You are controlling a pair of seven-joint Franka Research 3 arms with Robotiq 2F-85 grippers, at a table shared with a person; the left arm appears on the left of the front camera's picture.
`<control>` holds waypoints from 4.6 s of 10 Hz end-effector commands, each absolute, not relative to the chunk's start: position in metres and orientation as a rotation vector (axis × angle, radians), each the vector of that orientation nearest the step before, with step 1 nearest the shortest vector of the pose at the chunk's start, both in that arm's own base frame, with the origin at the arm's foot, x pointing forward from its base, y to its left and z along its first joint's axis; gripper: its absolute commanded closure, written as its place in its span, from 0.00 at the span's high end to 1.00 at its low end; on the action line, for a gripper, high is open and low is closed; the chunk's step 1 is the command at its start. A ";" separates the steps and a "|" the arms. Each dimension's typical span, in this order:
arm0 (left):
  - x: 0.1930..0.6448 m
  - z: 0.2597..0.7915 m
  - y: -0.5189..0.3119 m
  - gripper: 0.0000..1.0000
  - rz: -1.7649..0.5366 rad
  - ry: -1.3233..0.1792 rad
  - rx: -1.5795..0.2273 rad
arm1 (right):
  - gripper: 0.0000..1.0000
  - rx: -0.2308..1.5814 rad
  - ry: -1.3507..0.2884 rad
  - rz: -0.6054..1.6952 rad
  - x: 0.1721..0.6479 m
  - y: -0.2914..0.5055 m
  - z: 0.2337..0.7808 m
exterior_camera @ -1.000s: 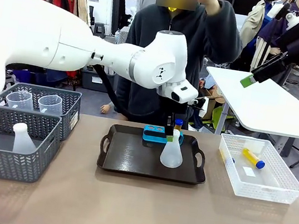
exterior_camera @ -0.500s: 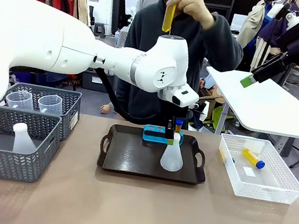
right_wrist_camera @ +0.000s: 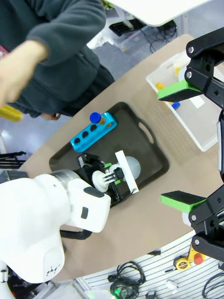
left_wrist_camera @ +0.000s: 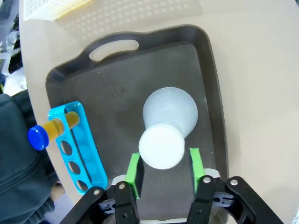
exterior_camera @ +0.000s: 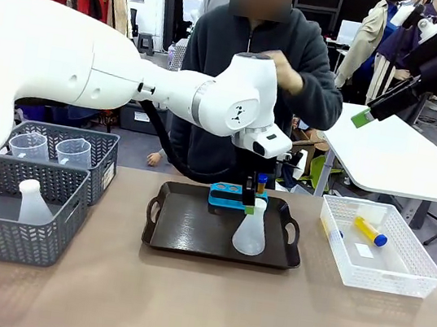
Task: Prepare the laboratory tools.
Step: Pick up one Small flask and place it on the Handle tray, then pick up one Large Measuring Cup and place it on the Handle tray.
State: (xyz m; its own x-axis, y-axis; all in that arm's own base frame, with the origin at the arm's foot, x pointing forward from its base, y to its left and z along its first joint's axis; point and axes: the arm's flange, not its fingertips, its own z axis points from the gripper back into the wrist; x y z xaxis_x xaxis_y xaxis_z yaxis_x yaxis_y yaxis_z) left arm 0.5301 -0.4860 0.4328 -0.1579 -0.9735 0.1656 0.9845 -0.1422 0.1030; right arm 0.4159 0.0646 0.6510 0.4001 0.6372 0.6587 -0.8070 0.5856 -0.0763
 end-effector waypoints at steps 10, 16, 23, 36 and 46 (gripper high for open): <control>0.500 0.507 -0.431 1.00 -1.566 -0.304 -0.106 | 1.00 0.288 -0.706 0.932 0.415 0.064 0.652; 0.491 0.619 -0.311 1.00 -1.145 -0.312 -0.048 | 1.00 0.288 -0.706 0.932 0.415 0.064 0.652; 0.532 0.634 -0.187 1.00 -0.599 -0.230 0.071 | 1.00 0.288 -0.706 0.932 0.415 0.064 0.652; 0.601 0.548 -0.127 1.00 -0.337 -0.083 0.018 | 1.00 0.288 -0.706 0.932 0.415 0.064 0.652; 0.625 0.432 -0.035 1.00 0.071 0.041 0.011 | 1.00 0.288 -0.706 0.932 0.415 0.064 0.652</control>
State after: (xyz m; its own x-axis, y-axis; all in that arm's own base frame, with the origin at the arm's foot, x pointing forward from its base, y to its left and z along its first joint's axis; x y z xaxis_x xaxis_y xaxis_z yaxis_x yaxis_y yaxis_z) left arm 0.6259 -0.0367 0.4372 0.9980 0.0367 -0.0517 -0.0351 0.9989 0.0321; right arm 0.4158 0.0641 0.6509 0.4012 0.6372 0.6581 -0.8065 0.5864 -0.0761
